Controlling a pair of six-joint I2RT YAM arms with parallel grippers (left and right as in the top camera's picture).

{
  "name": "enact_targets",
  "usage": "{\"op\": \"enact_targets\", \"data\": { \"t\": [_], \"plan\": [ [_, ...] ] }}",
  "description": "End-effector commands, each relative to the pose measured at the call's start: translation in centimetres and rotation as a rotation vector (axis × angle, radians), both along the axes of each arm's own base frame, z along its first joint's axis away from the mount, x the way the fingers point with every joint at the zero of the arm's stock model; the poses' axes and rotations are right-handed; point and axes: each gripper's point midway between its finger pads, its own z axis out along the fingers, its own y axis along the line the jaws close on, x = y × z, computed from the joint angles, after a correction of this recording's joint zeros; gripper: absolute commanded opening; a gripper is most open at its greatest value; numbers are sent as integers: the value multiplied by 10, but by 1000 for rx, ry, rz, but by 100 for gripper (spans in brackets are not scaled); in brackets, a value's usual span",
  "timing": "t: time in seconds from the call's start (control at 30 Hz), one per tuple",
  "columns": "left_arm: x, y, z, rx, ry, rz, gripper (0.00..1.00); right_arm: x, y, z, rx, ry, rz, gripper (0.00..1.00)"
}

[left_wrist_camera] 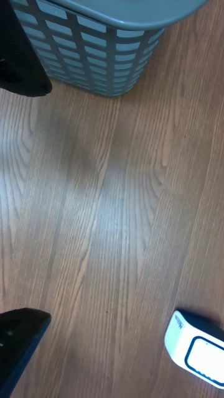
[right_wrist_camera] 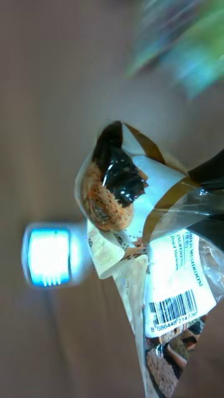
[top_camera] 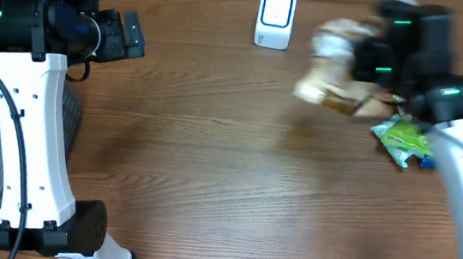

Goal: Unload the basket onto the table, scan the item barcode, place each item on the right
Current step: 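Carry the mushroom bag right and drop it on the Haribo bag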

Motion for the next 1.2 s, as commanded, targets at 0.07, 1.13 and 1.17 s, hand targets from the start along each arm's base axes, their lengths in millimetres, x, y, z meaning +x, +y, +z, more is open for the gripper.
{"op": "enact_targets", "data": {
  "t": [0.07, 1.13, 1.17],
  "plan": [
    [-3, -2, 6, -11, -16, 9, 100, -37, -142, -59, 216, 263, -617, 4],
    [-3, -2, 6, -11, -16, 9, 100, -155, -91, 180, 312, -137, -322, 100],
    [-3, -2, 6, -11, -16, 9, 100, -161, -87, 191, 303, -185, -320, 100]
  ]
}}
